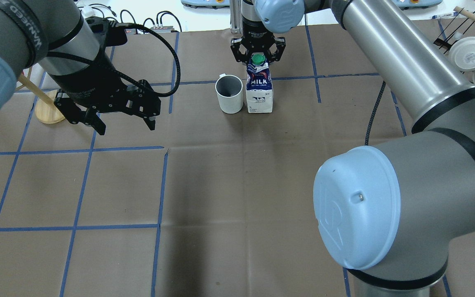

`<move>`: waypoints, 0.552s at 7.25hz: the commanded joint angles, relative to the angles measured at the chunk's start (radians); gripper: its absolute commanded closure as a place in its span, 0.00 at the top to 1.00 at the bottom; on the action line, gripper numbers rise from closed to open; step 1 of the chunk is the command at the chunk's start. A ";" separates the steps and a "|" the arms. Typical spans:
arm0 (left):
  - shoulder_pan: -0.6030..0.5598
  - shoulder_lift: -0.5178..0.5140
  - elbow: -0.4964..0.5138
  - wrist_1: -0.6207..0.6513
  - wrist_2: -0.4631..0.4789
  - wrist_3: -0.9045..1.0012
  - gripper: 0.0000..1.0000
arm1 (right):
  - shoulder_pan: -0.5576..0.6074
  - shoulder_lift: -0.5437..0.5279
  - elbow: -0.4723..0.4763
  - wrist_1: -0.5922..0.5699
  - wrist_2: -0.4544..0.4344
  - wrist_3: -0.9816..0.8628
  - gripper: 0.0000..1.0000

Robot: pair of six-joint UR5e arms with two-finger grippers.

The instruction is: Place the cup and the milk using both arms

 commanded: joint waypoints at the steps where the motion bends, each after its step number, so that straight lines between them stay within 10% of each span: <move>1: 0.013 0.007 -0.008 0.000 -0.002 0.001 1.00 | -0.010 -0.021 -0.011 0.016 0.002 -0.010 1.00; 4: 0.013 0.009 -0.008 -0.002 -0.002 0.001 1.00 | -0.041 -0.179 0.010 0.125 0.004 -0.135 1.00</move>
